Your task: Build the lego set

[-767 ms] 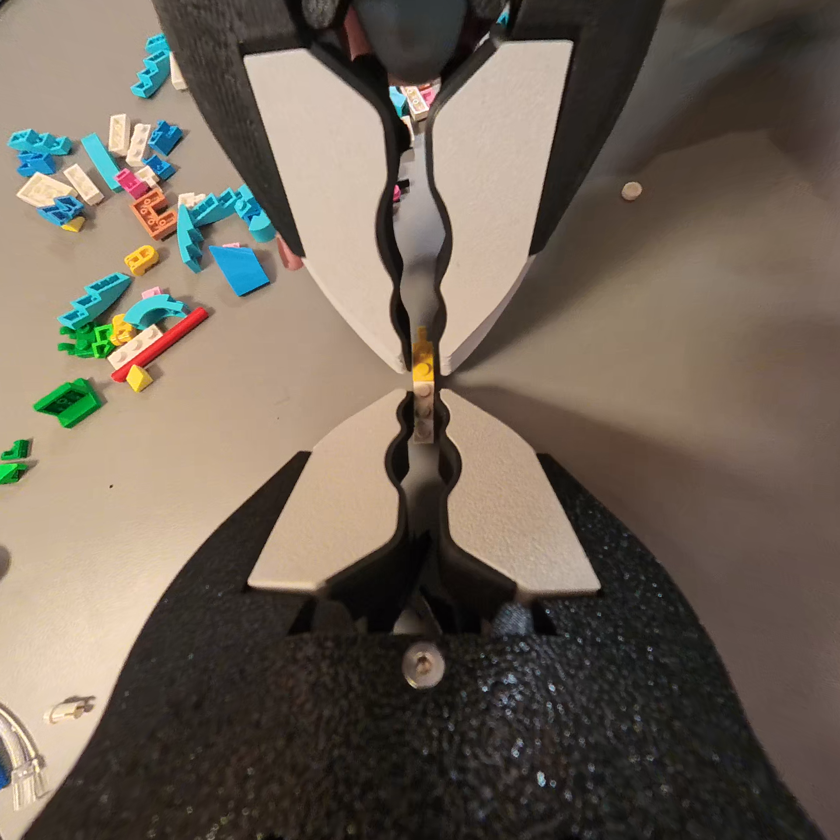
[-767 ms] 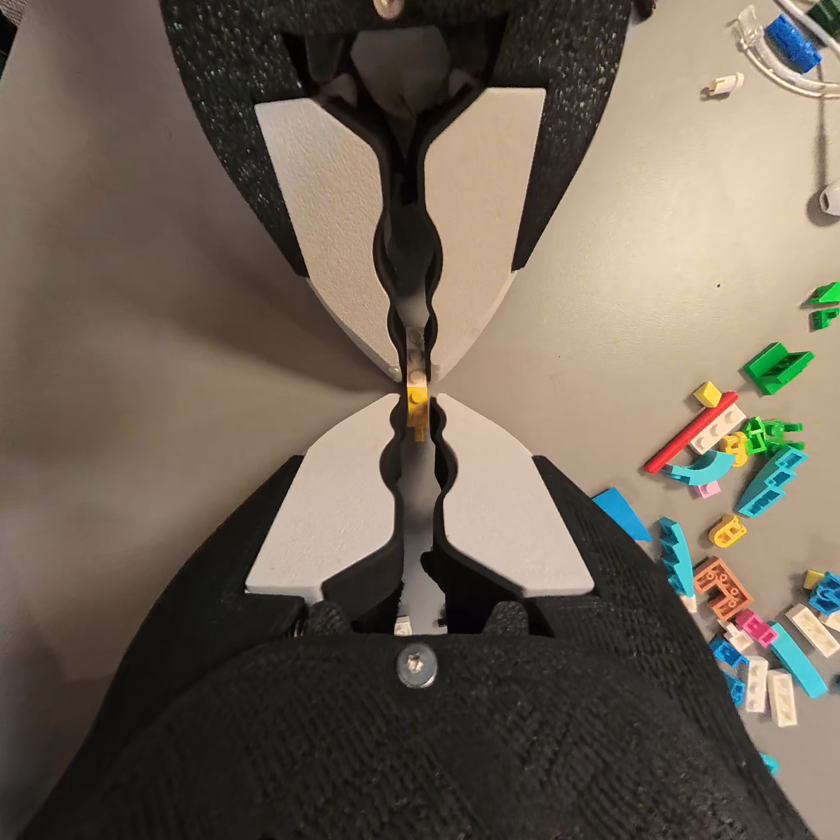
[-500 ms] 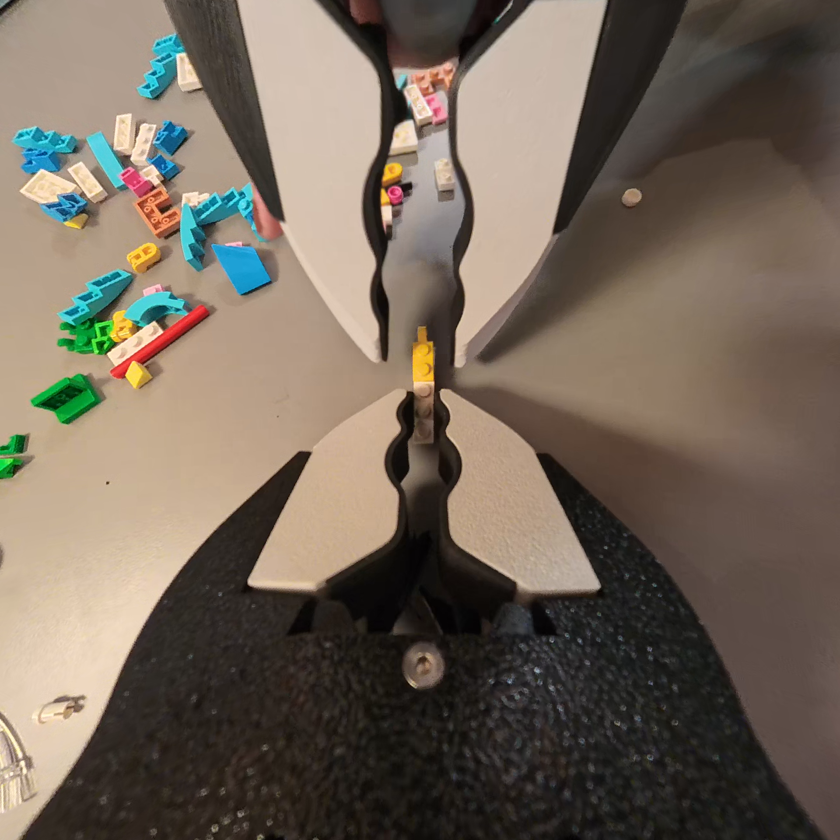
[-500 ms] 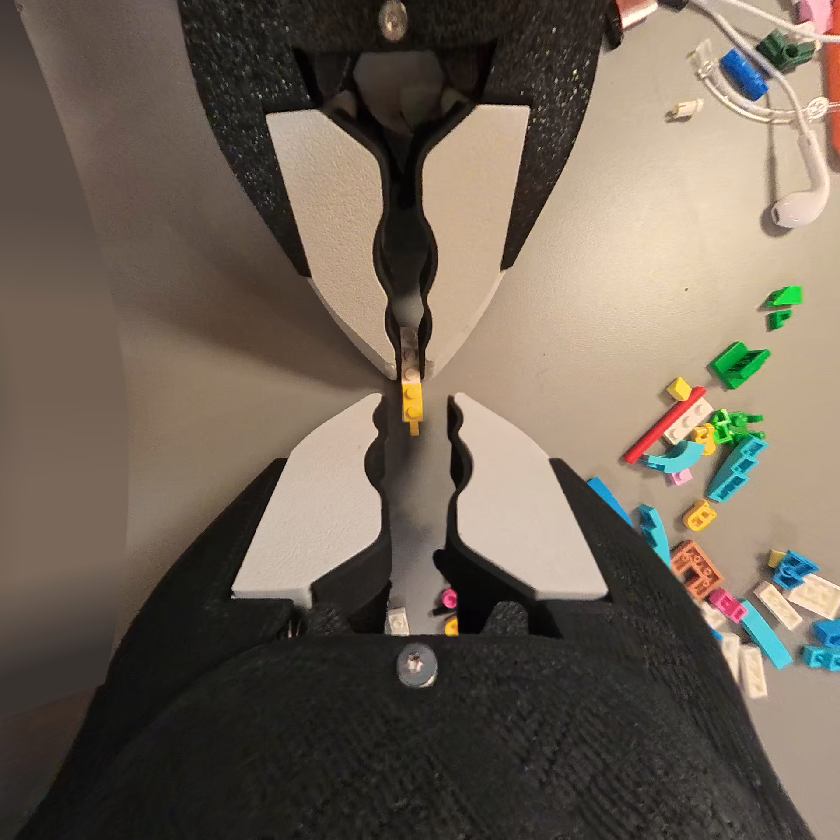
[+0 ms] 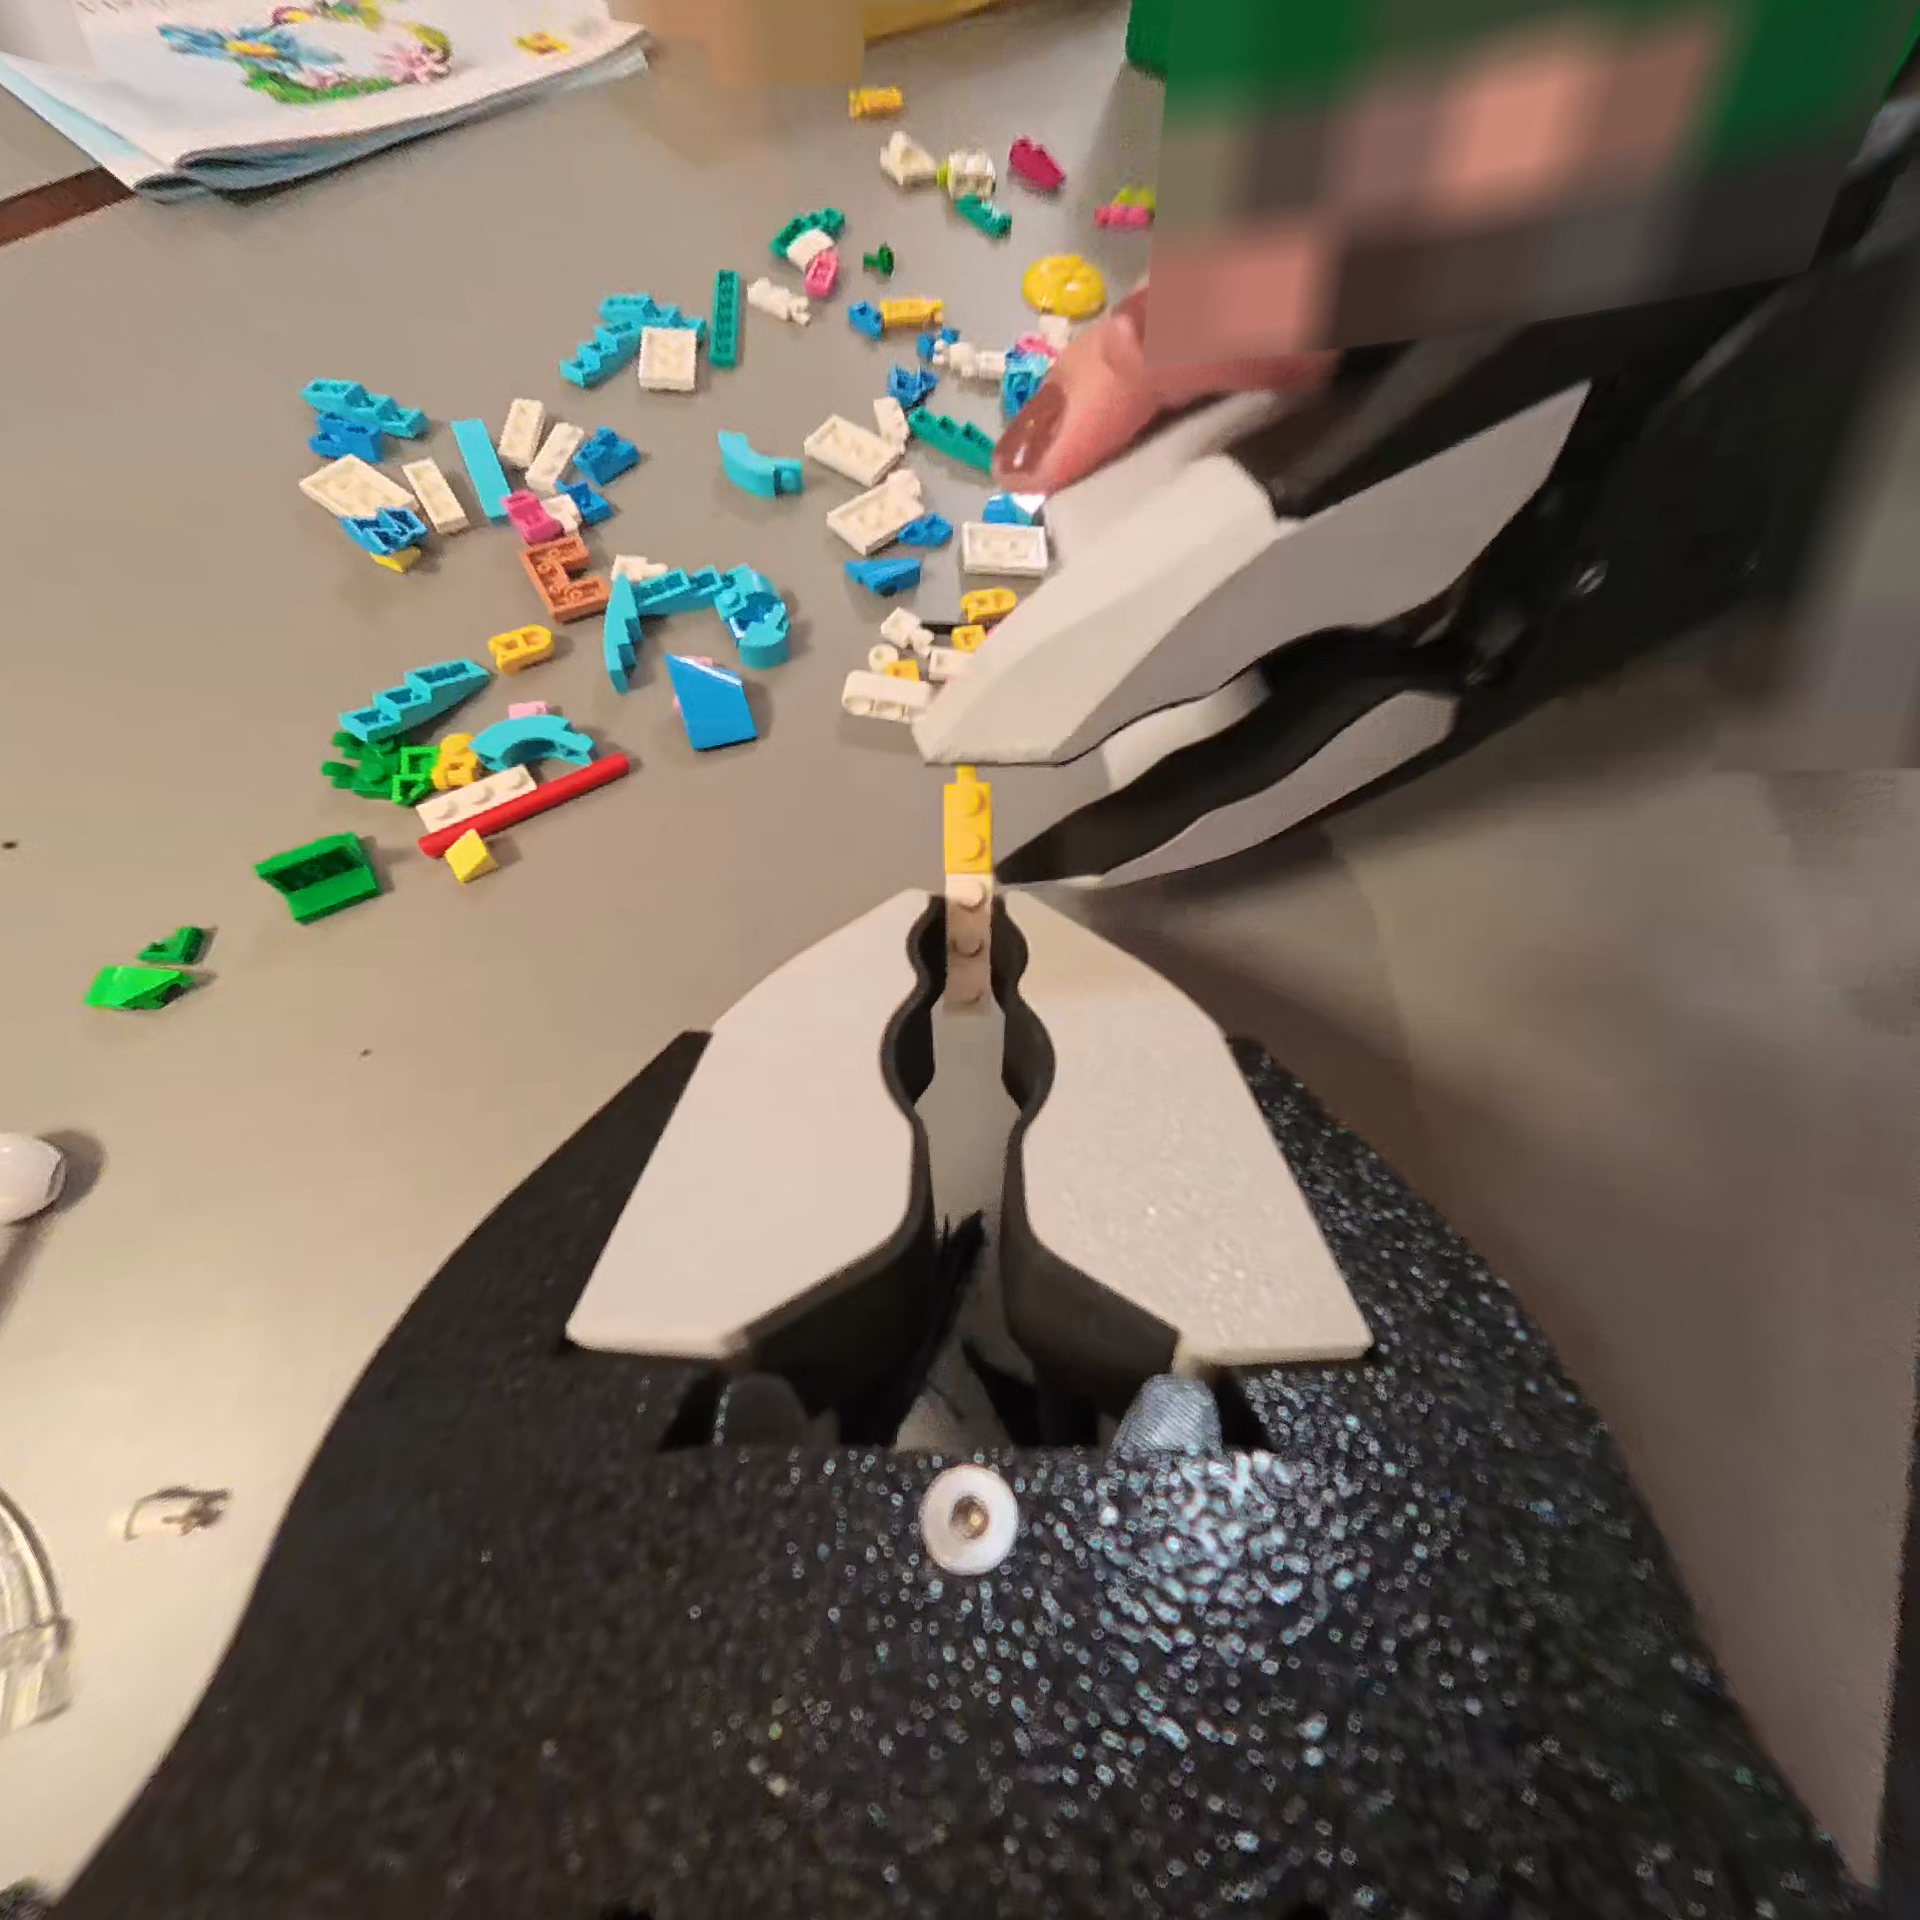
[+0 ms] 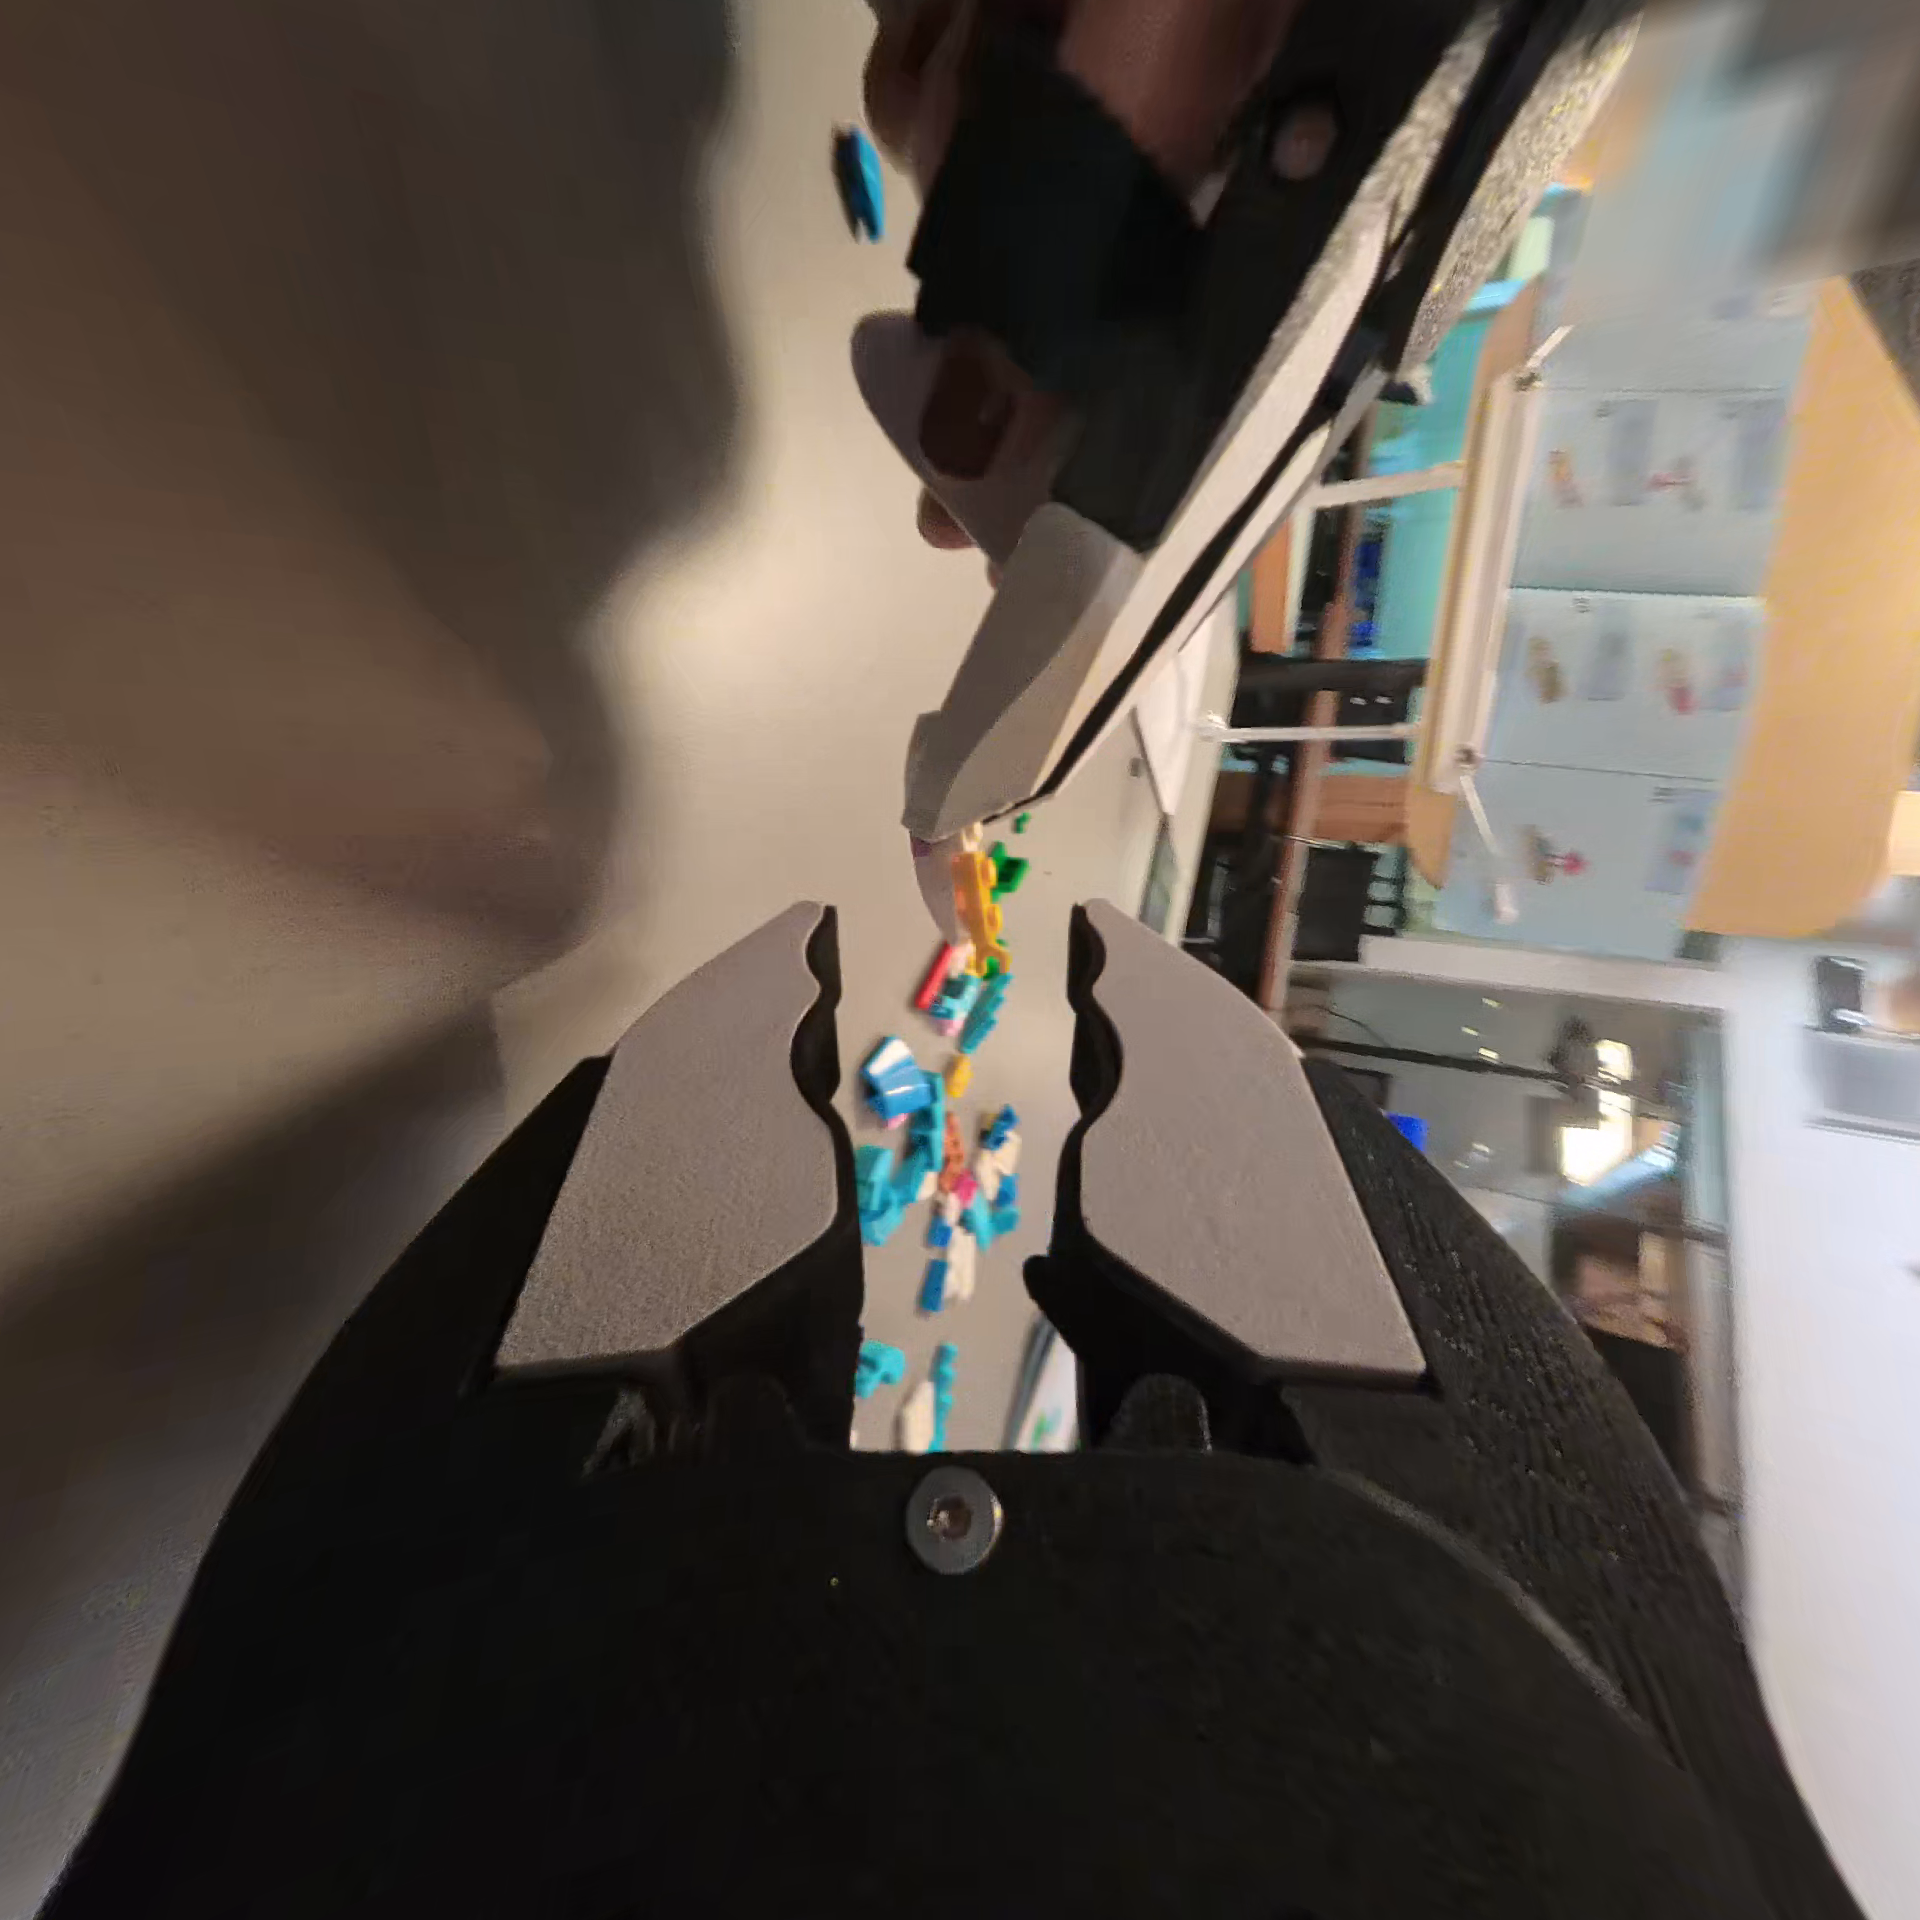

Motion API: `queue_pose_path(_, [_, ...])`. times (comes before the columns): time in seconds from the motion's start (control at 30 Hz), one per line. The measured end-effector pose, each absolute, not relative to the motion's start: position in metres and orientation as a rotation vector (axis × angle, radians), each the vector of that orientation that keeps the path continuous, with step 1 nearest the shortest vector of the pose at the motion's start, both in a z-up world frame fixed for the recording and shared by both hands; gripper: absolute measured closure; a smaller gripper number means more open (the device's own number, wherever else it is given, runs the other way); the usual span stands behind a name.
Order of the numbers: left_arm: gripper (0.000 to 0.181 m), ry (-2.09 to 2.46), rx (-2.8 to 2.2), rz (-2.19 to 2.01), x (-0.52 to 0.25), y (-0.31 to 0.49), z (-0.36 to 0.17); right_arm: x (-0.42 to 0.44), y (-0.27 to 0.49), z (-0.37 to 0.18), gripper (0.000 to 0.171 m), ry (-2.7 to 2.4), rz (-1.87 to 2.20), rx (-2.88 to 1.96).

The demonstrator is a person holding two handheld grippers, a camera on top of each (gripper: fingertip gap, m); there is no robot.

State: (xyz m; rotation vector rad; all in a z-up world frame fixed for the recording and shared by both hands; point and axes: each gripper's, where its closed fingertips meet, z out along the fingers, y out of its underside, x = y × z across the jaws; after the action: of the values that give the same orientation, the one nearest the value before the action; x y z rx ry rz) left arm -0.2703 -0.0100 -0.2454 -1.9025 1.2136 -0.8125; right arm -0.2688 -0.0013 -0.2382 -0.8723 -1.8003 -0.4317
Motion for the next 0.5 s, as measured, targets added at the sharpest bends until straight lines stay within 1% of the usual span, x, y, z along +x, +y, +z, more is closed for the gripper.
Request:
queue_pose_path(0.07, [0.173, 1.194, -1.905, -0.853, -0.269, -0.012, -0.242, -0.271, 0.002, -0.236, 0.136, -1.773, -0.498, -0.838])
queue_pose_path(0.2, [0.173, 1.152, -1.903, -0.934, -0.266, -0.014, -0.236, -0.274, 0.004, -0.230, 0.156, -1.745, -0.585, -0.769])
queue_pose_path(0.5, [0.173, 1.132, -1.923, -0.978, -0.266, -0.014, -0.237, -0.274, 0.004, -0.233, 0.161, -1.808, -0.781, -0.620])
